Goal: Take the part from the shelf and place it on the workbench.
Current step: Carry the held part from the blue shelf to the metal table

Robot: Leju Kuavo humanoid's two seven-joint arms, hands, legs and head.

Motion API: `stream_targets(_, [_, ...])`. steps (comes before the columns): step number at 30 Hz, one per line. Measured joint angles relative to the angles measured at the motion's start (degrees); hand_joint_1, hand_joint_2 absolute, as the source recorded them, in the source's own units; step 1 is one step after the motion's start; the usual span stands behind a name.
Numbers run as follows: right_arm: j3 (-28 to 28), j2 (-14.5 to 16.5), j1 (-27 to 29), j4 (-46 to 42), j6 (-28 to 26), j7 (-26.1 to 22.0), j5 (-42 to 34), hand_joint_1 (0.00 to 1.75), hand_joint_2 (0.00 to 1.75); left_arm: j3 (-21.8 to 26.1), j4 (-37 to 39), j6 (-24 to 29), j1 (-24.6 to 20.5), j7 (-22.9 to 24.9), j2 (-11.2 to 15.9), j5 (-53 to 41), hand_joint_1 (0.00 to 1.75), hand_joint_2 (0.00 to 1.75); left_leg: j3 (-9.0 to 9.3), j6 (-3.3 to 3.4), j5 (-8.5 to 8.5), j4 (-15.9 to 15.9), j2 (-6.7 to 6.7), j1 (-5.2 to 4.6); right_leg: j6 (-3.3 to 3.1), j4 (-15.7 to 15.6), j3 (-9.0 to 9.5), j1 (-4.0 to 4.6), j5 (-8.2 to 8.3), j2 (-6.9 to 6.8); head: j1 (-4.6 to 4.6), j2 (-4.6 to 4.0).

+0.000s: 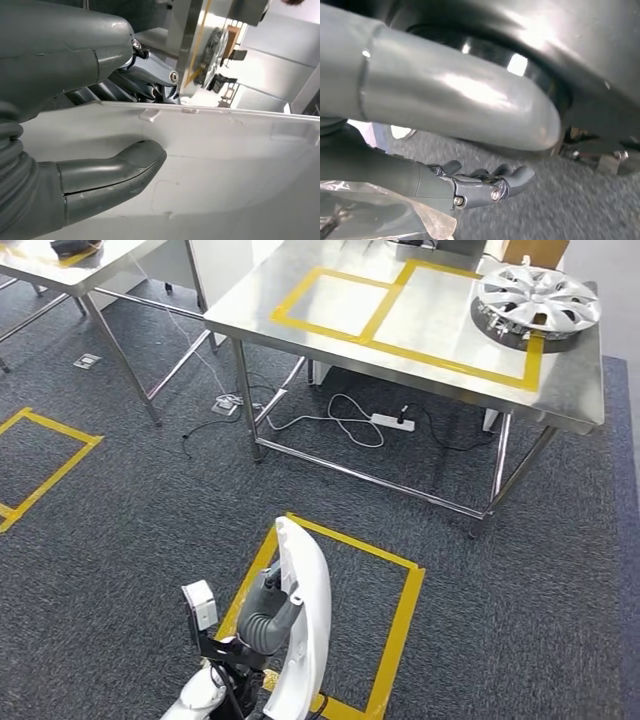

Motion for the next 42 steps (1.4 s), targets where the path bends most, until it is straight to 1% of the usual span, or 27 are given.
stream_targets(1, [-0.14, -0.02, -0.10, 0.00, 0.45, 0.36, -0.04, 0.00, 0.00, 0.01, 0.01, -0.16, 0.00, 0.04, 0.00, 0.04, 1.75, 1.75, 0.00, 0.03, -0.05, 0.02, 0.48, -0.02, 0.21, 3.57, -1.81, -0.07, -1.39, -0.43, 0.00, 0.00])
stream_targets(2, [-0.30, -0.03, -0.14, 0.00, 0.71, 0.65, -0.05, 0.00, 0.00, 0.01, 0.02, -0.24, 0.00, 0.07, 0.00, 0.05, 1.75, 1.75, 0.02, 0.01, -0.10, 0.03, 0.91, -0.03, 0.39, 5.79, -2.94, -0.12, -1.90, -0.60, 0.00, 0.00])
stream_targets(3, [-0.44, -0.04, -0.16, 0.00, 0.84, 0.90, -0.04, 0.00, 0.00, 0.01, 0.02, -0.29, 0.00, 0.08, 0.00, 0.05, 1.75, 1.75, 0.05, -0.05, -0.17, 0.05, 1.27, -0.02, 0.54, 6.04, -3.06, -0.18, -1.35, -0.70, 0.00, 0.00])
stream_targets(4, [-0.53, -0.06, -0.19, 0.00, 0.87, 1.12, -0.02, 0.00, 0.00, 0.01, 0.02, -0.32, -0.01, 0.09, 0.00, 0.06, 1.75, 1.75, 0.11, -0.16, -0.26, 0.09, 1.50, 0.00, 0.62, 3.87, -1.92, -0.26, 0.23, -0.83, 0.00, 0.00])
stream_targets(6, [-0.67, -0.11, -0.22, 0.00, 0.96, 1.50, 0.03, 0.00, 0.00, 0.02, 0.01, -0.40, -0.02, 0.09, -0.01, 0.06, 1.75, 1.75, 0.22, -0.58, -0.52, 0.27, 1.70, -0.05, 0.64, -4.25, 2.44, -0.37, 3.74, -1.27, 0.02, 0.00])
stream_targets(7, [-0.69, -0.13, -0.23, 0.00, 1.02, 1.61, 0.04, 0.00, 0.00, 0.02, 0.01, -0.45, -0.03, 0.09, -0.02, 0.05, 1.75, 1.75, 0.22, -0.85, -0.65, 0.40, 1.72, -0.16, 0.40, -7.44, 4.26, -0.35, 4.72, -1.36, 0.00, 0.00])
stream_targets(8, [-0.72, -0.13, -0.21, 0.00, 1.09, 1.68, 0.05, 0.00, 0.00, 0.03, 0.01, -0.52, -0.04, 0.10, -0.02, 0.05, 1.75, 1.75, 0.21, -1.13, -0.70, 0.48, 1.73, -0.27, 0.08, -9.21, 5.30, -0.29, 5.02, -1.39, -0.03, 0.00])
stream_targets(12, [-0.80, -0.14, -0.14, 0.00, 1.45, 1.73, 0.05, 0.00, 0.00, 0.03, 0.01, -0.80, -0.10, 0.13, -0.02, 0.10, 1.75, 1.75, 0.25, -2.31, -1.25, 0.98, 1.75, -0.16, -1.54, -9.64, 5.79, -0.17, 5.02, -1.09, -0.15, 0.00])
stream_targets(14, [-0.96, -0.14, -0.17, 0.00, 1.78, 1.74, 0.05, 0.00, 0.00, 0.04, 0.01, -0.97, -0.16, 0.15, -0.02, 0.17, 1.75, 1.75, -1.51, -2.76, -3.94, 5.27, 1.71, -0.07, -2.26, -9.85, 6.01, -0.29, 5.08, -1.08, -0.36, 0.00])
stream_targets(16, [-1.13, -0.14, -0.19, 0.00, 2.07, 1.79, 0.05, 0.00, 0.00, 0.05, 0.02, -1.05, -0.19, 0.21, -0.02, 0.26, 1.75, 1.75, -5.15, -2.91, -7.57, 13.15, 1.69, -0.08, -2.66, -9.84, 6.04, -0.13, 4.99, -1.06, -0.47, 0.00])
stream_targets(17, [-1.20, -0.14, -0.17, 0.00, 2.14, 1.81, 0.05, 0.00, 0.00, 0.05, 0.03, -1.07, -0.19, 0.25, -0.02, 0.32, 1.75, 1.75, -6.60, -2.90, -8.44, 16.13, 1.69, -0.08, -2.75, -9.83, 6.07, -0.02, 4.96, -1.01, -0.47, 0.00])
stream_targets(18, [-1.26, -0.14, -0.15, 0.00, 2.15, 1.83, 0.05, 0.00, 0.00, 0.05, 0.03, -1.07, -0.19, 0.27, -0.02, 0.36, 1.75, 1.75, -7.16, -2.79, -8.18, 17.14, 1.68, -0.10, -2.81, -9.82, 6.12, 0.10, 4.94, -0.92, -0.47, 0.00])
stream_targets(19, [-1.33, -0.14, -0.15, 0.00, 2.16, 1.84, 0.05, 0.00, 0.00, 0.05, 0.03, -1.07, -0.20, 0.29, -0.02, 0.40, 1.75, 1.75, -6.62, -2.57, -6.80, 15.83, 1.68, -0.14, -2.83, -9.82, 6.23, 0.21, 4.92, -0.78, -0.47, 0.00])
stream_targets(21, [-1.49, -0.13, -0.16, 0.00, 2.19, 1.84, 0.05, 0.00, 0.00, 0.05, 0.03, -1.07, -0.21, 0.30, -0.02, 0.41, 1.75, 1.75, -3.22, -1.75, -2.66, 8.39, 1.58, -0.37, -2.80, -9.82, 6.51, 0.40, 4.84, -0.48, -0.45, 0.00])
stream_targets(22, [-1.56, -0.13, -0.17, 0.00, 2.23, 1.84, 0.05, 0.00, 0.00, 0.05, 0.03, -1.07, -0.22, 0.31, -0.02, 0.41, 1.75, 1.75, -1.52, -1.34, -1.29, 4.65, 1.51, -0.51, -2.69, -9.74, 6.52, 0.54, 4.75, -0.35, -0.44, 0.00])
stream_targets(24, [-1.67, -0.11, -0.17, 0.00, 2.32, 1.83, 0.05, 0.00, 0.00, 0.04, 0.03, -1.07, -0.23, 0.33, -0.03, 0.45, 1.75, 1.75, 0.00, -0.88, -0.54, 0.95, 1.40, -0.84, -2.21, -9.66, 6.30, 0.58, 4.71, -0.27, -0.41, 0.00])
stream_targets(27, [-1.79, -0.13, -0.21, 0.00, 2.59, 1.83, 0.07, 0.00, 0.00, 0.04, 0.03, -1.12, -0.26, 0.38, -0.14, 0.55, 1.75, 1.75, 0.14, -0.48, -0.27, 0.19, 1.43, -0.78, -1.23, -9.55, 5.96, 0.40, 4.43, -0.36, -0.38, 0.00])
stream_targets(29, [-1.85, -0.14, -0.23, 0.00, 2.73, 1.84, 0.07, 0.00, 0.00, 0.05, 0.03, -1.21, -0.33, 0.41, -0.26, 0.60, 1.75, 1.75, 0.36, -0.06, 0.05, -0.35, 1.55, -0.46, -0.63, -6.10, 4.29, 0.33, 2.15, -0.47, -0.25, 0.00])
stream_targets(31, [-1.96, -0.16, -0.20, 0.00, 2.84, 1.86, 0.07, 0.00, 0.00, 0.05, 0.04, -1.31, -0.40, 0.43, -0.28, 0.66, 1.75, 1.75, 0.34, 0.09, 0.05, -0.37, 1.70, -0.41, -0.13, 1.36, 0.79, 0.16, -1.44, -0.56, -0.14, 0.00])
stream_targets(32, [-2.01, -0.17, -0.19, 0.00, 2.94, 1.87, 0.07, 0.00, 0.00, 0.05, 0.05, -1.34, -0.39, 0.44, -0.28, 0.70, 1.75, 1.75, 0.34, 0.10, 0.03, -0.36, 1.76, -0.41, 0.06, 4.64, -0.81, 0.07, -2.52, -0.59, -0.15, 0.00])
stream_targets(33, [-2.06, -0.19, -0.19, 0.00, 3.02, 1.89, 0.07, 0.00, 0.00, 0.05, 0.06, -1.38, -0.39, 0.44, -0.28, 0.74, 1.75, 1.75, 0.35, 0.09, 0.01, -0.34, 1.80, -0.39, 0.23, 6.11, -1.58, -0.01, -2.51, -0.63, -0.14, 0.00])
stream_targets(34, [-2.08, -0.21, -0.21, 0.00, 3.08, 1.89, 0.08, 0.00, 0.00, 0.05, 0.07, -1.42, -0.40, 0.45, -0.29, 0.78, 1.75, 1.75, 0.39, 0.04, -0.03, -0.32, 1.80, -0.34, 0.36, 5.33, -1.26, -0.10, -1.41, -0.69, -0.13, 0.00])
stream_targets(36, [-2.11, -0.28, -0.26, 0.00, 3.12, 2.00, 0.09, 0.00, 0.00, 0.05, 0.08, -1.48, -0.41, 0.46, -0.33, 0.80, 1.75, 1.75, 0.53, -0.27, -0.22, -0.19, 1.75, -0.23, 0.56, -1.90, 2.17, -0.36, 2.57, -0.97, -0.11, 0.00])
stream_targets(37, [-2.12, -0.32, -0.26, 0.00, 3.14, 2.05, 0.10, 0.00, 0.00, 0.07, 0.08, -1.50, -0.41, 0.46, -0.35, 0.81, 1.75, 1.75, 0.49, -0.53, -0.37, 0.00, 1.69, -0.33, 0.55, -5.67, 4.10, -0.38, 3.87, -1.11, -0.06, 0.00])
stream_targets(38, [-2.13, -0.33, -0.25, 0.00, 3.17, 2.10, 0.10, 0.00, 0.00, 0.09, 0.08, -1.54, -0.42, 0.46, -0.37, 0.81, 1.75, 1.75, 0.39, -0.85, -0.45, 0.17, 1.66, -0.44, 0.31, -8.23, 5.42, -0.38, 4.56, -1.15, -0.08, 0.00])
stream_targets(39, [-2.13, -0.33, -0.23, 0.00, 3.20, 2.10, 0.10, 0.00, 0.00, 0.11, 0.08, -1.58, -0.42, 0.46, -0.37, 0.82, 1.75, 1.75, 0.28, -1.15, -0.48, 0.30, 1.64, -0.58, 0.00, -9.33, 5.99, -0.32, 4.56, -1.12, -0.14, 0.00])
stream_targets(42, [-2.16, -0.33, -0.12, 0.00, 3.30, 2.09, 0.12, 0.00, 0.00, 0.14, 0.08, -1.69, -0.46, 0.46, -0.37, 0.82, 1.75, 1.75, 0.17, -1.92, -0.74, 0.63, 1.68, -0.51, -1.31, -9.37, 6.10, -0.20, 4.48, -0.82, -0.37, 0.00])
